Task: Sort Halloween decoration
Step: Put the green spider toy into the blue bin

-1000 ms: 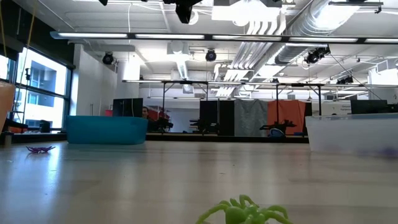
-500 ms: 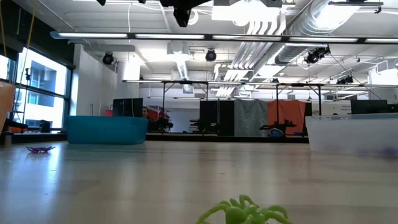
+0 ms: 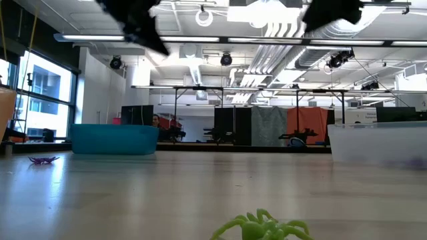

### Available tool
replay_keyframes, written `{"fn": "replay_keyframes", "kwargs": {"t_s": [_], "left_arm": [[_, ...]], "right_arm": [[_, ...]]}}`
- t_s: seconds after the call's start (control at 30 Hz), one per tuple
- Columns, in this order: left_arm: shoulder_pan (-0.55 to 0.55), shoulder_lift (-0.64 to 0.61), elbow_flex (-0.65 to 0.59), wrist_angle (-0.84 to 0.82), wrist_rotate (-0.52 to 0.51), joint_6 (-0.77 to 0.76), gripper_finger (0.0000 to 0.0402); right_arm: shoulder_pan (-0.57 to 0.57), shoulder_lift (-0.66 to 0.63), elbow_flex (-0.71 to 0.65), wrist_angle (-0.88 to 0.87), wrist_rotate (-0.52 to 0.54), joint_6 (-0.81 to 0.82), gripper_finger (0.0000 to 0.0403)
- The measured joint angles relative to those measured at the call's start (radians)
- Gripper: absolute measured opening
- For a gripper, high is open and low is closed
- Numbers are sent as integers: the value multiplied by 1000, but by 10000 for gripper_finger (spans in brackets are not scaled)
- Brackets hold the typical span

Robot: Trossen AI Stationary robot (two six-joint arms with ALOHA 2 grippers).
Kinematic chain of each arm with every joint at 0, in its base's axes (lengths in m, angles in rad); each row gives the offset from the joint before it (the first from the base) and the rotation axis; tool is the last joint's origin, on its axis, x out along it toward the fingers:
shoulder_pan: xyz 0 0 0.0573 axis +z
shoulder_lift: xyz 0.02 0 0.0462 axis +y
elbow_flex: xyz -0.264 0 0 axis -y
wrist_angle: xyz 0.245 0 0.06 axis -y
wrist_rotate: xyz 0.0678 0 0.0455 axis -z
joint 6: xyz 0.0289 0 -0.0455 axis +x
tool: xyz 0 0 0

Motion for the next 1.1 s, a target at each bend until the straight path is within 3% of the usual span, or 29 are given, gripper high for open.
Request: {"fn": "replay_keyframes", "kwargs": {"t_s": [0.17, 0.33, 0.57, 0.93, 1.1], "left_arm": [[227, -136, 0, -361, 67, -173, 0], [385, -156, -1, -494, 78, -199, 1], [479, -49, -1, -499, 262, -194, 3], [479, 240, -2, -401, 283, -210, 3], [476, 300, -2, -307, 355, -210, 3]], "right_arm": [[28, 2, 0, -186, -41, 223, 130], [40, 3, 0, -215, -108, 261, 130], [41, 3, 0, -208, -126, 259, 130], [40, 3, 0, -208, -128, 258, 130], [40, 3, 0, -208, -130, 258, 130]]}}
